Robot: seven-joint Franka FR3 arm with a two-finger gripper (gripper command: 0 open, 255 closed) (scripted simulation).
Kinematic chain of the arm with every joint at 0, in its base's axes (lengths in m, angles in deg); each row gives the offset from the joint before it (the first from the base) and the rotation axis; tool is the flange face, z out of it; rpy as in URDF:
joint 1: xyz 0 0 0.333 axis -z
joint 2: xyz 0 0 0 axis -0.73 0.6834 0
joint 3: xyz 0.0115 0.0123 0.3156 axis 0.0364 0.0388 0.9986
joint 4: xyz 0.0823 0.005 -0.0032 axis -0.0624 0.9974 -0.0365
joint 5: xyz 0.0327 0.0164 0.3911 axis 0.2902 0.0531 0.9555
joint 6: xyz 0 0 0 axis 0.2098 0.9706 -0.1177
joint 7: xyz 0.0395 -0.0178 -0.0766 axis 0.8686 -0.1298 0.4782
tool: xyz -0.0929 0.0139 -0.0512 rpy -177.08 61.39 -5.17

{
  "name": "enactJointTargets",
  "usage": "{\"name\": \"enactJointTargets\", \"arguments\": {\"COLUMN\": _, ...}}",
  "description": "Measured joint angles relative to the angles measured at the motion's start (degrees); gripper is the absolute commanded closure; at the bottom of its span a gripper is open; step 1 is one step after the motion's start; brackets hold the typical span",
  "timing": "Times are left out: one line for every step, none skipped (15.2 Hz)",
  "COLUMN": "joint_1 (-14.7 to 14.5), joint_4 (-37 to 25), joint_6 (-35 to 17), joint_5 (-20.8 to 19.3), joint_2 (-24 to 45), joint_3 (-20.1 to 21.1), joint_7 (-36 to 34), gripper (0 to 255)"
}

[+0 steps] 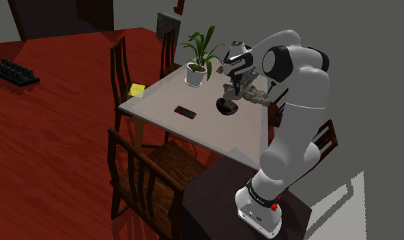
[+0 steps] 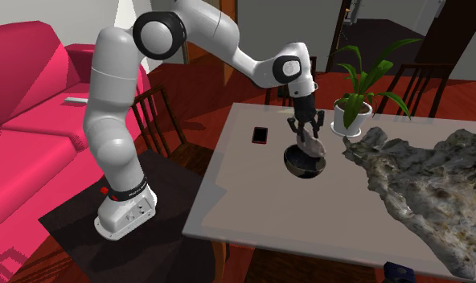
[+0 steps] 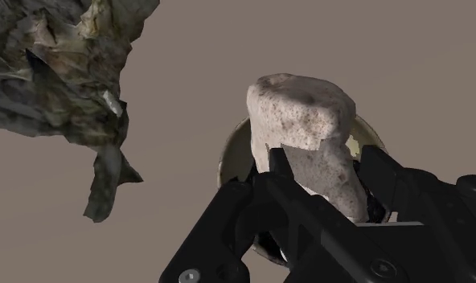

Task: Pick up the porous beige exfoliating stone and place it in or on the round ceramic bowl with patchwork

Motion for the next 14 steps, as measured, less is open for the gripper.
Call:
{"name": "enactJointTargets", "arguments": {"joint_1": 0.1, "joint_4": 0.2, "joint_6": -0.6, "joint_5": 0.0, "joint_2": 0.4, "joint_3": 0.0, "joint_7": -0.2, "gripper": 255}}
{"name": "enactJointTargets", "arguments": {"joint_1": 0.1, "joint_4": 0.6, "joint_6": -1.2, "joint_5": -0.1, "joint_2": 0.6, "joint_3": 0.0, "joint_7": -0.5, "gripper": 255}}
{"name": "enactJointTargets", "arguments": {"joint_1": 0.1, "joint_4": 0.8, "joint_6": -1.7, "joint_5": -0.1, "joint_2": 1.0, "joint_3": 0.0, "joint_7": -0.6, "gripper": 255}}
{"name": "enactJointTargets", "arguments": {"joint_1": 0.2, "joint_4": 1.2, "joint_6": -2.4, "joint_5": -0.2, "joint_2": 1.3, "joint_3": 0.0, "joint_7": -0.9, "gripper": 255}}
{"name": "enactJointTargets", "arguments": {"joint_1": 0.2, "joint_4": 1.2, "joint_6": -2.8, "joint_5": -0.2, "joint_2": 1.8, "joint_3": 0.0, "joint_7": -1.0, "gripper": 255}}
{"name": "enactJointTargets", "arguments": {"joint_1": 0.2, "joint_4": 1.4, "joint_6": -3.4, "joint_5": -0.2, "joint_2": 2.2, "joint_3": 0.0, "joint_7": -1.3, "gripper": 255}}
{"name": "enactJointTargets", "arguments": {"joint_1": 0.3, "joint_4": 1.5, "joint_6": -3.9, "joint_5": -0.2, "joint_2": 2.7, "joint_3": 0.1, "joint_7": -1.5, "gripper": 255}}
{"name": "enactJointTargets", "arguments": {"joint_1": 0.3, "joint_4": 1.5, "joint_6": -4.1, "joint_5": -0.2, "joint_2": 2.9, "joint_3": 0.1, "joint_7": -1.6, "gripper": 255}}
{"name": "enactJointTargets", "arguments": {"joint_1": 0.3, "joint_4": 1.6, "joint_6": -4.2, "joint_5": -0.2, "joint_2": 2.9, "joint_3": 0.0, "joint_7": -1.7, "gripper": 255}}
{"name": "enactJointTargets", "arguments": {"joint_1": 0.3, "joint_4": 1.7, "joint_6": -4.3, "joint_5": -0.3, "joint_2": 2.9, "joint_3": 0.0, "joint_7": -1.7, "gripper": 255}}
{"name": "enactJointTargets", "arguments": {"joint_1": 0.3, "joint_4": 1.7, "joint_6": -4.3, "joint_5": -0.3, "joint_2": 2.9, "joint_3": 0.0, "joint_7": -1.7, "gripper": 255}}
{"name": "enactJointTargets", "arguments": {"joint_1": 0.3, "joint_4": 1.7, "joint_6": -4.3, "joint_5": -0.3, "joint_2": 2.9, "joint_3": 0.0, "joint_7": -1.7, "gripper": 255}}
{"name": "enactJointTargets", "arguments": {"joint_1": 0.3, "joint_4": 1.7, "joint_6": -4.3, "joint_5": -0.3, "joint_2": 2.9, "joint_3": 0.0, "joint_7": -1.7, "gripper": 255}}
{"name": "enactJointTargets", "arguments": {"joint_1": 0.3, "joint_4": 1.7, "joint_6": -4.3, "joint_5": -0.3, "joint_2": 2.9, "joint_3": 0.0, "joint_7": -1.7, "gripper": 0}}
